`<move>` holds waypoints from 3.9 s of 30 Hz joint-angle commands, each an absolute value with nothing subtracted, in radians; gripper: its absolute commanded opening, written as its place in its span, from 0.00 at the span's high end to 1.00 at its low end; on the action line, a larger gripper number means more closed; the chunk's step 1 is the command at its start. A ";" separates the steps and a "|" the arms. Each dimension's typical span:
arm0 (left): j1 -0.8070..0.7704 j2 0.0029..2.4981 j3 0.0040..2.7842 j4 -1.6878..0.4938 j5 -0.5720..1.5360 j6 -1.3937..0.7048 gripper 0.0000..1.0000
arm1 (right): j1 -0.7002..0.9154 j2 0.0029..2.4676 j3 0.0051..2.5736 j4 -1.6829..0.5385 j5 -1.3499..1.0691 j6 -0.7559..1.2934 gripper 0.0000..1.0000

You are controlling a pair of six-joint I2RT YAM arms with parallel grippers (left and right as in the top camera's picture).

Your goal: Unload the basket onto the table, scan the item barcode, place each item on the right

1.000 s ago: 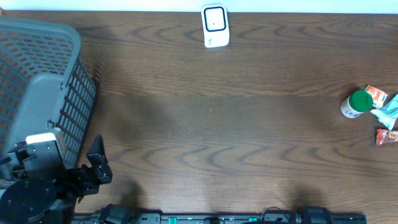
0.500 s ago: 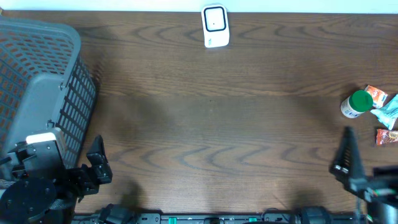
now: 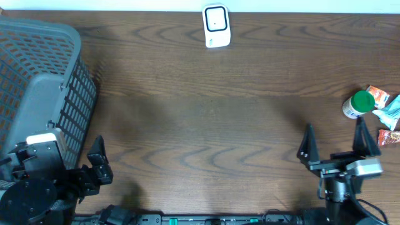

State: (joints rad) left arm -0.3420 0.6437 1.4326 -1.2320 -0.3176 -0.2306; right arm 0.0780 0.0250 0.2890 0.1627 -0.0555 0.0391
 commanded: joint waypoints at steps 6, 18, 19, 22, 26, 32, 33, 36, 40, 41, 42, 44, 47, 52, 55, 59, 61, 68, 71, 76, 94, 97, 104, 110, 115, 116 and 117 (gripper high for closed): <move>-0.337 0.645 1.429 -1.235 -0.327 -0.218 0.02 | 0.073 0.006 0.089 0.191 -0.050 0.028 0.01; -0.337 0.645 1.429 -1.235 -0.327 -0.218 0.02 | 0.074 0.006 0.006 0.039 -0.055 0.028 0.01; -0.337 0.645 1.429 -1.235 -0.327 -0.218 0.02 | 0.074 0.006 0.006 0.020 -0.055 0.028 0.01; -0.337 0.645 1.429 -1.235 -0.327 -0.218 0.02 | 0.074 0.006 0.006 -0.067 -0.054 0.028 0.01; -0.337 0.645 1.429 -1.235 -0.327 -0.218 0.02 | 0.074 0.006 0.006 -0.072 -0.051 0.028 0.01; -0.337 0.645 1.428 -1.235 -0.327 -0.218 0.02 | 0.073 0.006 0.006 -0.072 -0.051 0.028 0.01; -0.337 0.645 1.429 -1.235 -0.327 -0.218 0.02 | 0.073 0.006 0.006 -0.071 -0.051 0.028 0.01; -0.337 0.645 1.429 -1.235 -0.327 -0.218 0.02 | 0.073 0.006 0.006 -0.071 -0.051 0.028 0.01; -0.337 0.645 1.429 -1.235 -0.327 -0.218 0.02 | 0.073 0.006 0.006 -0.071 -0.051 0.028 0.01; -0.337 0.645 1.429 -1.235 -0.327 -0.218 0.02 | 0.073 0.006 0.006 -0.071 -0.051 0.028 0.01; -0.337 0.645 1.429 -1.235 -0.327 -0.218 0.02 | 0.073 0.006 0.006 -0.071 -0.051 0.028 0.01; -0.337 0.645 1.429 -1.235 -0.327 -0.218 0.02 | 0.073 0.007 0.006 -0.071 -0.051 0.028 0.01; -0.337 0.645 1.429 -1.235 -0.327 -0.218 0.02 | 0.073 0.007 0.006 -0.072 -0.051 0.028 0.01; -0.337 0.645 1.429 -1.235 -0.327 -0.218 0.02 | 0.073 0.006 0.006 -0.071 -0.051 0.028 0.01; -0.337 0.645 1.429 -1.235 -0.327 -0.218 0.02 | 0.073 0.006 0.006 -0.071 -0.051 0.028 0.01; -0.336 0.644 1.429 -1.235 -0.327 -0.218 0.03 | 0.073 0.007 0.006 -0.071 -0.051 0.028 0.01; -0.315 0.634 1.428 -1.235 -0.323 -0.219 0.02 | 0.073 0.007 0.006 -0.071 -0.051 0.028 0.01; -0.224 0.540 1.305 -1.229 -0.324 -0.241 0.02 | 0.073 0.007 0.006 -0.071 -0.051 0.028 0.01; -0.181 0.446 1.173 -1.134 -0.324 -0.241 0.02 | 0.073 0.007 0.006 -0.072 -0.051 0.028 0.01; -0.131 0.268 0.907 -0.825 -0.302 -0.240 0.02 | 0.073 0.007 0.006 -0.071 -0.051 0.028 0.01; -0.100 0.031 0.171 -0.093 -0.271 -0.213 0.02 | 0.073 0.007 0.006 -0.071 -0.051 0.028 0.01; -0.083 0.001 0.100 -0.019 -0.270 -0.213 0.02 | 0.073 0.007 0.006 -0.071 -0.051 0.028 0.01; -0.052 0.002 0.040 0.004 -0.270 -0.179 0.02 | 0.073 0.007 0.006 -0.071 -0.051 0.028 0.01; -0.051 0.002 0.004 -0.050 -0.270 -0.133 0.02 | 0.073 0.007 0.006 -0.072 -0.051 0.028 0.01; -0.051 0.001 0.004 -0.049 -0.271 -0.071 0.02 | 0.073 0.007 0.006 -0.072 -0.051 0.028 0.01; -0.051 0.001 0.004 -0.051 -0.271 -0.071 0.02 | 0.073 0.007 0.006 -0.072 -0.051 0.028 0.01; -0.051 0.001 0.004 -0.051 -0.270 -0.071 0.02 | 0.073 0.007 0.006 -0.072 -0.051 0.028 0.01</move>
